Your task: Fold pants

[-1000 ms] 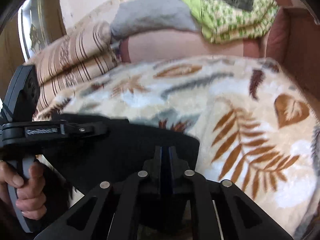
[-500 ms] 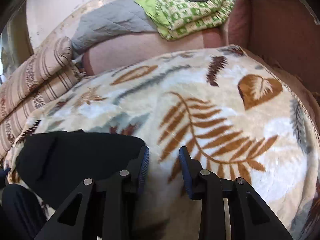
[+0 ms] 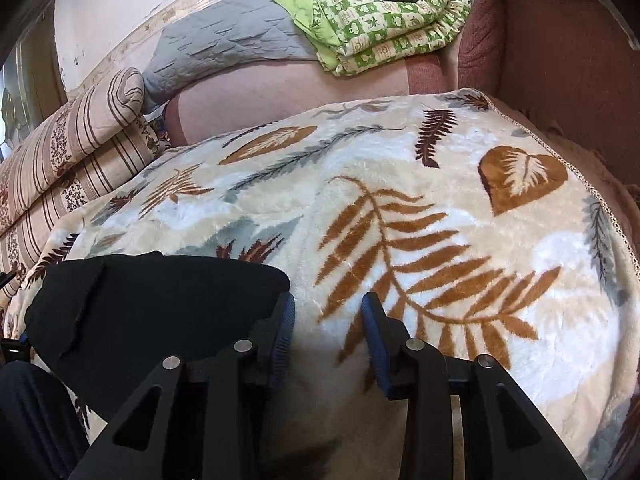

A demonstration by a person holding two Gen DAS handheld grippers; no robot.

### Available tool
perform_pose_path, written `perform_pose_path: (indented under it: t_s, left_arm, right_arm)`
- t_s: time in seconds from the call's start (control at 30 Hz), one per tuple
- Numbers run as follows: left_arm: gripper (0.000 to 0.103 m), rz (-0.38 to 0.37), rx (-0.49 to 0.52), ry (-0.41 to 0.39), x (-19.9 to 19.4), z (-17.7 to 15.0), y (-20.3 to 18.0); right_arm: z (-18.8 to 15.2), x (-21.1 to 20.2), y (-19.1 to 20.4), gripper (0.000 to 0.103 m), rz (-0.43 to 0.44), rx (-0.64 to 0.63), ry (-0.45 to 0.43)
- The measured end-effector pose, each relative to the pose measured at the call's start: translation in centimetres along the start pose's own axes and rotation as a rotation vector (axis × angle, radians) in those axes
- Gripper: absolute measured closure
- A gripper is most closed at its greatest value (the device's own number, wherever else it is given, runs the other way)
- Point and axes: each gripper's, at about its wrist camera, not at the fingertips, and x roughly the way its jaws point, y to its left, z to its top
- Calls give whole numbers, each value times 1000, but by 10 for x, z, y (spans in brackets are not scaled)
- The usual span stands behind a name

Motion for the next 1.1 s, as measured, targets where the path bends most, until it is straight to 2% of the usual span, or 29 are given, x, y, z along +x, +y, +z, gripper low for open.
perform_pose_path:
  t_s: [0.03,0.1,0.17,0.2,0.23,0.27,0.37,0.63,0.7,0.8,0.9,1.0,1.1]
  left_arm:
    - [23,0,-1,-3,-1,0,0]
    - [38,28,-14,-8,-2,-1,3]
    - [60,55,-27,-11,-2,-1,7]
    - [67,72,-37,-6,-2,-1,10]
    - [83,92,-42,-2,-2,-1,12]
    - [91,111,-45,-1,-2,-1,12]
    - [94,142,25,-24,-8,-6,0]
    - [94,213,507,-96,-10,-41,-87]
    - [95,217,579,-98,-8,-49,-102]
    - [95,221,643,-84,2,-60,-119]
    - [95,217,698,-65,9,-72,-131]
    - [95,189,760,-17,17,-91,-141]
    - [95,152,836,52,27,-118,-153]
  right_arm:
    - [0,0,0,67,0,1,-2]
    - [0,0,0,67,1,1,1]
    - [0,0,0,67,2,3,1]
    - [0,0,-1,67,4,5,1]
    - [0,0,-1,67,6,7,2]
    - [0,0,-1,66,7,8,2]
    - [0,0,-2,66,8,12,2]
    - [1,0,-3,66,18,24,4]
    - [2,-2,-5,66,22,35,1]
    - [4,-6,-9,66,18,55,-5]
    - [10,-20,-7,66,16,43,-57]
    - [16,-37,3,66,69,0,-120]
    - [17,-39,11,66,115,-19,-116]
